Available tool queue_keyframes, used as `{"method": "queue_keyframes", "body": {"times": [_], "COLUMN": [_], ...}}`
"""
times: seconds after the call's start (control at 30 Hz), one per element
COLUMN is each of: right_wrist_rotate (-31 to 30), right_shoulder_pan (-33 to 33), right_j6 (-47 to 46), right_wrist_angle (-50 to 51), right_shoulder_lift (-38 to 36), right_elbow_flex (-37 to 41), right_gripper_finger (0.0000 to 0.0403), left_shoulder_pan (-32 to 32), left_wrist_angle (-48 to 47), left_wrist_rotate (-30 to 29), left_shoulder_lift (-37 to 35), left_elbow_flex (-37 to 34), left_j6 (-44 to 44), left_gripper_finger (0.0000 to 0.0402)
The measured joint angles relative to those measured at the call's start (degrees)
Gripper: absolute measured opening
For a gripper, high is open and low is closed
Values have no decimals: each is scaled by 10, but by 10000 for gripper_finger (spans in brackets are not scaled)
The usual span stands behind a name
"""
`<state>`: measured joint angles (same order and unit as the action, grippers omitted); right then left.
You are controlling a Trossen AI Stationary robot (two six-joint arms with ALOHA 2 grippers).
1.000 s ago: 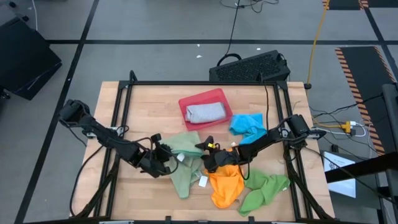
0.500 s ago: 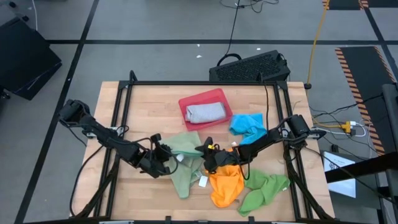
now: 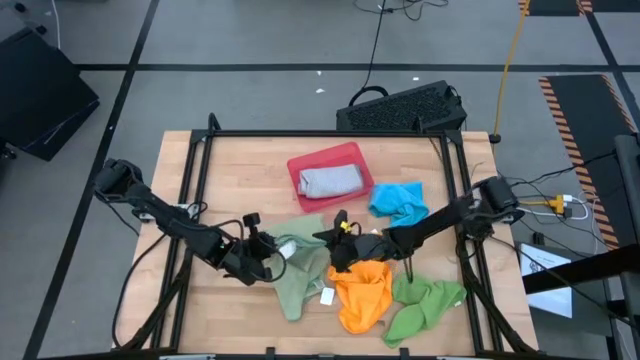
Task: Fold microfiber towels
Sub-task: Put the folded light green cloth into the red bin
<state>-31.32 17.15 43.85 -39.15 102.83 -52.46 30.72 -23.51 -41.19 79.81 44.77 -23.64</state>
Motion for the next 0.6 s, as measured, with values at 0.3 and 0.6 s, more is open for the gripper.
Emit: {"method": "queue_keyframes", "body": {"times": [0.3,0.6], "right_wrist_rotate": [22,149], "right_shoulder_pan": [-52,-190], "right_j6": [-13,-45], "right_wrist_angle": [121,197], "right_shoulder_lift": [-160,-268], "right_elbow_flex": [0,0], "right_gripper_finger": [3,3], "left_shoulder_pan": [-27,-196], "left_wrist_angle": [58,222], "left_wrist_rotate": [-75,15], "left_shoulder_lift": [-101,-133], "left_elbow_flex": [35,35], "left_j6": [233,455], "left_gripper_finger": [16,17]}}
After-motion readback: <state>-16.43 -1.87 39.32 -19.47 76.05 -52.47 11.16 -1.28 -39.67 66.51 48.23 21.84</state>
